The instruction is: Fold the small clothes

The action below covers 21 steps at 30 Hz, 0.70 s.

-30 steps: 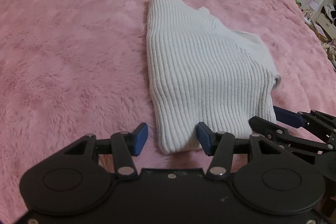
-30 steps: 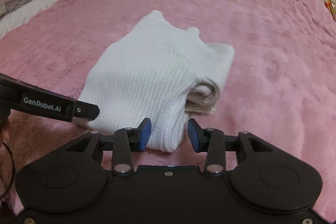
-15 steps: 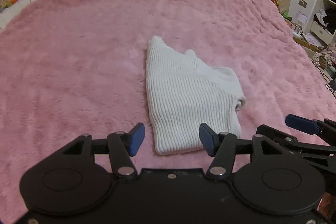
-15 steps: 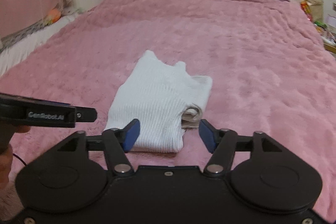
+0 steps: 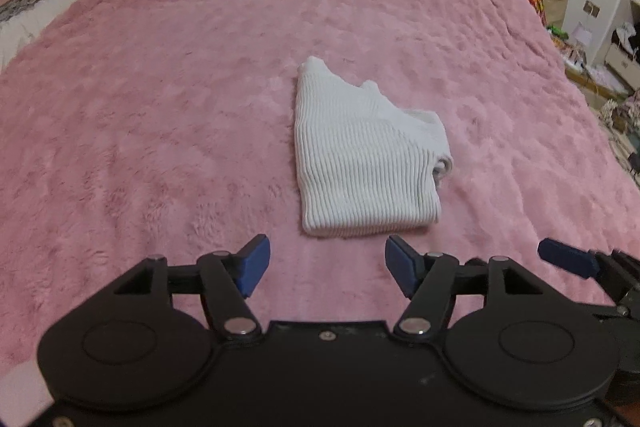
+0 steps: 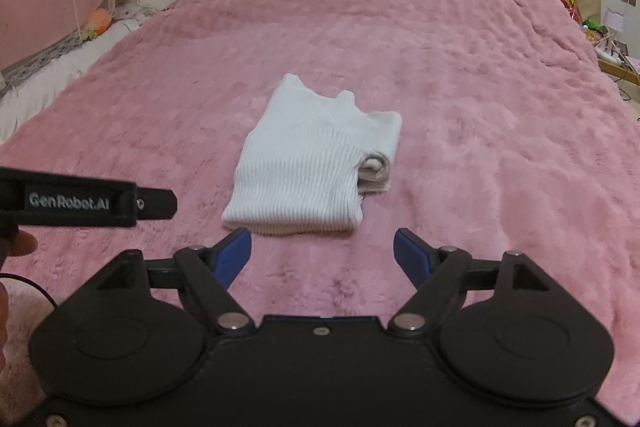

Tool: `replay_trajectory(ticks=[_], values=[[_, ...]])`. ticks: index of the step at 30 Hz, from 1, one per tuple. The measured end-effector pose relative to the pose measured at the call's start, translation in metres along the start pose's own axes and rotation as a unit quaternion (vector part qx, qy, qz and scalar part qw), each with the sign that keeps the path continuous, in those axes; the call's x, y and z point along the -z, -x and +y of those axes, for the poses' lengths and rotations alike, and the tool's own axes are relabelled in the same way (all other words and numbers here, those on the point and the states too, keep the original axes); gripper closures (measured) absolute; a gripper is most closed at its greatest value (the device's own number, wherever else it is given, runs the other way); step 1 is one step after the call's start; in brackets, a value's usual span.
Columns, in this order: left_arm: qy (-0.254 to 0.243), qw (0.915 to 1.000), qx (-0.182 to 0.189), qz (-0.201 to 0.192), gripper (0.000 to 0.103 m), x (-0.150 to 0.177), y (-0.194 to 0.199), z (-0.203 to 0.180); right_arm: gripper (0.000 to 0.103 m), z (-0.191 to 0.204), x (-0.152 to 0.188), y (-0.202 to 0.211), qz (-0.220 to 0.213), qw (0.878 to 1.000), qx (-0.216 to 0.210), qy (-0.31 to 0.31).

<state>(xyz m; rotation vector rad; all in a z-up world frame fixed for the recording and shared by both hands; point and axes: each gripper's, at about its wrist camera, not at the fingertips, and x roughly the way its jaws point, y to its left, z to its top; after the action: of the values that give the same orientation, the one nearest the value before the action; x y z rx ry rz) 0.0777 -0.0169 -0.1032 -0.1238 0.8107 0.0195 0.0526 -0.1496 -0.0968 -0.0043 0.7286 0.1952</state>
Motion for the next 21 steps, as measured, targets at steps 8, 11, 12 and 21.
replay_trajectory(ticks=[8,11,12,21], values=[[0.0,0.9999,-0.01,0.007,0.035,0.0064,0.0011,-0.0004,0.022,0.0033,0.0015,0.002,0.001,1.0,0.01,0.005],[0.001,0.9999,-0.016,0.006,0.035,0.0055,0.0012,0.002,0.022,0.0009,0.0018,0.0016,0.002,1.0,0.014,0.002],[0.003,0.9998,-0.017,0.006,0.035,0.0054,0.0012,0.0027,0.022,0.0002,0.0018,0.0012,0.003,1.0,0.016,0.001],[-0.001,0.9994,-0.029,0.019,0.034,0.0106,-0.0037,0.0034,0.022,-0.0024,0.0017,0.0029,0.003,1.0,0.027,-0.005]])
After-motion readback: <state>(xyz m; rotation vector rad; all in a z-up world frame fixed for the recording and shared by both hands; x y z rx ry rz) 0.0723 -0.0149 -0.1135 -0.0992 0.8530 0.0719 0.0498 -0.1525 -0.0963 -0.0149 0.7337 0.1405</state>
